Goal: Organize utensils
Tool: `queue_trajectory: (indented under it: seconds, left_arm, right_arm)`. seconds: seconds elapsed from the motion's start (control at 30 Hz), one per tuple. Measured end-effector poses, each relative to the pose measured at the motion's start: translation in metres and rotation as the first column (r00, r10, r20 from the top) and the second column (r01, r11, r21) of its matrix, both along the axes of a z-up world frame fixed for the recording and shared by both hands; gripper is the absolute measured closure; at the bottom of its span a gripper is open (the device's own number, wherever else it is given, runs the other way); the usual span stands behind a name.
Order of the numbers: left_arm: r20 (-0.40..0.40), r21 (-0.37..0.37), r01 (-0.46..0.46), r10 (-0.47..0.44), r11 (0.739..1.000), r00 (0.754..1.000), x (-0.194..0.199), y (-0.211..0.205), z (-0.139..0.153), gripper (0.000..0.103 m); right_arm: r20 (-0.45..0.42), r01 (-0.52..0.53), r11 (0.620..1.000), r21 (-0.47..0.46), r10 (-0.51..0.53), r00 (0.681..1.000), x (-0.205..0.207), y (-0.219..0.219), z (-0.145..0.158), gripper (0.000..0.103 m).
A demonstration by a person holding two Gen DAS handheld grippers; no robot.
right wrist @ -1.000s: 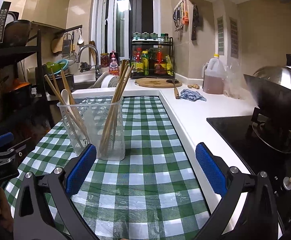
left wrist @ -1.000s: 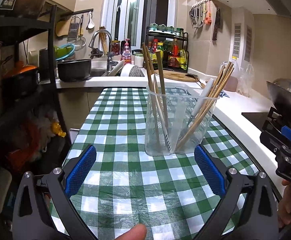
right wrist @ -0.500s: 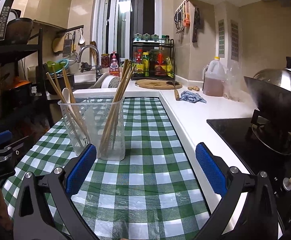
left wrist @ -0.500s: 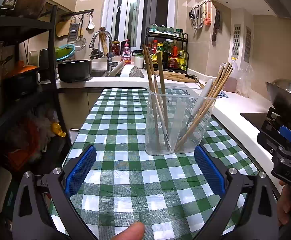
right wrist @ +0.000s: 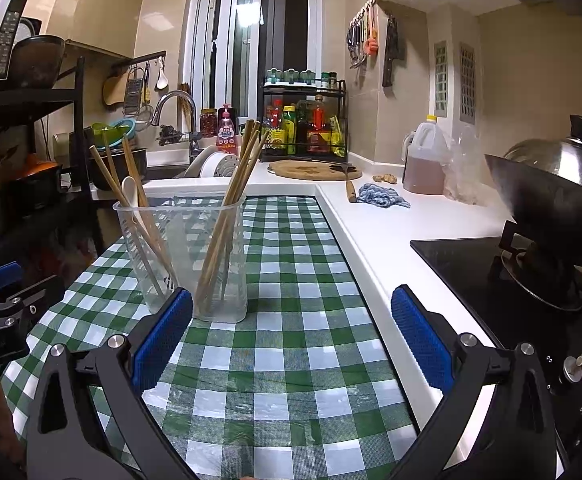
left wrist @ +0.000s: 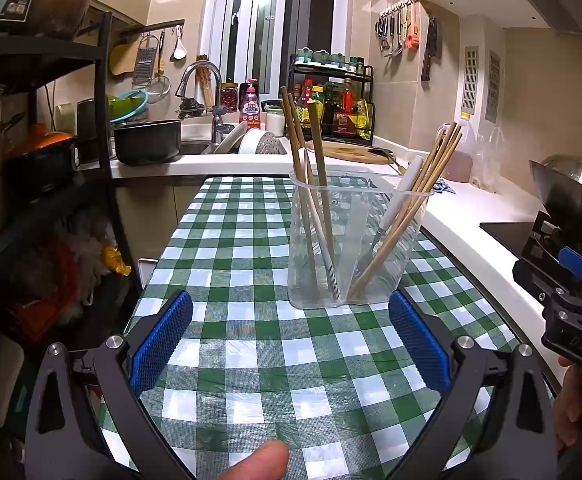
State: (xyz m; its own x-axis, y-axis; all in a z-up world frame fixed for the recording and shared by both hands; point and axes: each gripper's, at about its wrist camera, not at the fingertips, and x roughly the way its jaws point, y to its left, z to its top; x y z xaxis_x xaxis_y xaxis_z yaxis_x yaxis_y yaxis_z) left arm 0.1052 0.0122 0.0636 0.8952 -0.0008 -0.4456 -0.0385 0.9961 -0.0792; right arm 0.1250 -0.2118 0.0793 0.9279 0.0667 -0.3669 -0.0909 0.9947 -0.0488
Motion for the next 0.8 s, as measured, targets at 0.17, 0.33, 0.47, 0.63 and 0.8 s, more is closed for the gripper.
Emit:
queue_trajectory:
  seconds: [0.17, 0.33, 0.47, 0.63, 0.8]
  left_arm:
    - [0.002, -0.001, -0.002, 0.002, 1.000, 1.000, 0.0005, 0.0005, -0.0006, 0.008]
    - [0.002, -0.002, 0.001, -0.001, 1.000, 1.000, -0.0004, 0.0011, -0.0013, 0.008]
    - [-0.001, 0.001, 0.000, 0.000, 1.000, 1.000, -0.0001, 0.0008, -0.0028, 0.008]
    - [-0.002, 0.001, -0.002, 0.002, 1.000, 1.000, -0.0005, 0.0024, -0.0032, 0.008]
    - [-0.004, 0.002, 0.001, -0.001, 1.000, 1.000, -0.0007, 0.0022, -0.0031, 0.008]
  right_arm:
    - [0.000, 0.000, 1.000, -0.002, 0.000, 1.000, 0.0005, 0.0006, -0.0002, 0.005]
    - [-0.003, 0.001, 1.000, -0.001, -0.001, 1.000, 0.0006, 0.0008, -0.0009, 0.005]
    - [-0.003, 0.000, 1.000, -0.001, 0.000, 1.000, 0.0017, 0.0007, -0.0014, 0.005]
    - [-0.002, 0.000, 1.000, -0.001, 0.000, 1.000, 0.0013, 0.0002, -0.0014, 0.005]
    - [-0.001, 0.001, 1.000, 0.000, -0.001, 1.000, 0.0014, -0.0004, -0.0016, 0.005]
